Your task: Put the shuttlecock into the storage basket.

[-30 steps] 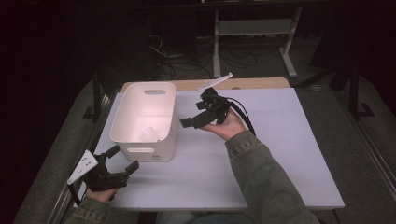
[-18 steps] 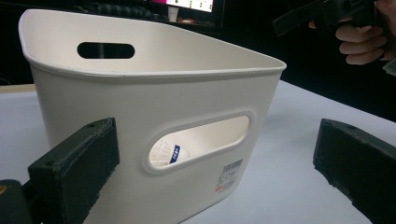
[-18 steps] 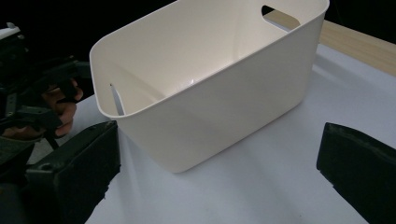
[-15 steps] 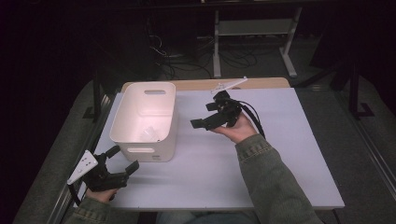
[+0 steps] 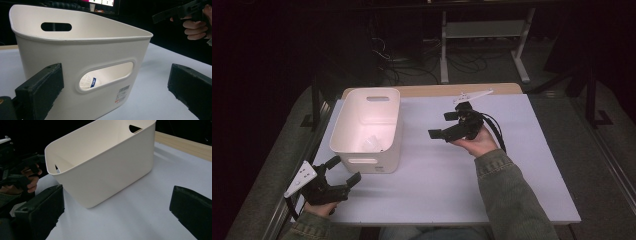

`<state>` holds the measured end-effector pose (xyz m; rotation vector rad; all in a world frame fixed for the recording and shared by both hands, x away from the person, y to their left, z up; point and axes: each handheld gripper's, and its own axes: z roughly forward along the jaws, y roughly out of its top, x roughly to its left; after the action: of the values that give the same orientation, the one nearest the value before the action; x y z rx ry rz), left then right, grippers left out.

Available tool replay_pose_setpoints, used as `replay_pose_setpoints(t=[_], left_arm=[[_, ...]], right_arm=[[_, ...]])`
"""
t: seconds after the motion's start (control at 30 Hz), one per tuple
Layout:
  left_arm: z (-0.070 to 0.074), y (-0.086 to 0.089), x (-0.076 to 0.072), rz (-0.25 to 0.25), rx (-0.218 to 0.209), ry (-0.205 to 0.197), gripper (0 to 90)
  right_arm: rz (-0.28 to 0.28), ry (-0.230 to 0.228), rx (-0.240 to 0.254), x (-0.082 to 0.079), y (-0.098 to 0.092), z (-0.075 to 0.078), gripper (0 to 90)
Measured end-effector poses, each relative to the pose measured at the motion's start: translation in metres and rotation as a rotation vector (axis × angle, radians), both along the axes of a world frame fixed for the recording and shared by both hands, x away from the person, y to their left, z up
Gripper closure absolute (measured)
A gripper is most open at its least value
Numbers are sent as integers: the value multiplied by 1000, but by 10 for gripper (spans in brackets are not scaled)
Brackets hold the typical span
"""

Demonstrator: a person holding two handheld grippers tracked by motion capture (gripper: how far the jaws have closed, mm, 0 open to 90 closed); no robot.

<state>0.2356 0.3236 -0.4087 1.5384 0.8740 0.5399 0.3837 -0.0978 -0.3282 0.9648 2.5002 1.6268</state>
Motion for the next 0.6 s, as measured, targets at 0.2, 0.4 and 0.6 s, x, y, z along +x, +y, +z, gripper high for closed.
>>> replay_pose_setpoints(t=[0.2, 0.4, 0.6], left_arm=[[0, 0, 0, 2, -3, 1, 0], [0, 0, 0, -4, -2, -1, 0], [0, -1, 0, -8, -2, -4, 0]], right_arm=[[-16, -21, -5, -2, -9, -3, 0], [-40, -28, -3, -5, -20, -7, 0], [-66, -36, -21, -9, -30, -9, 0]])
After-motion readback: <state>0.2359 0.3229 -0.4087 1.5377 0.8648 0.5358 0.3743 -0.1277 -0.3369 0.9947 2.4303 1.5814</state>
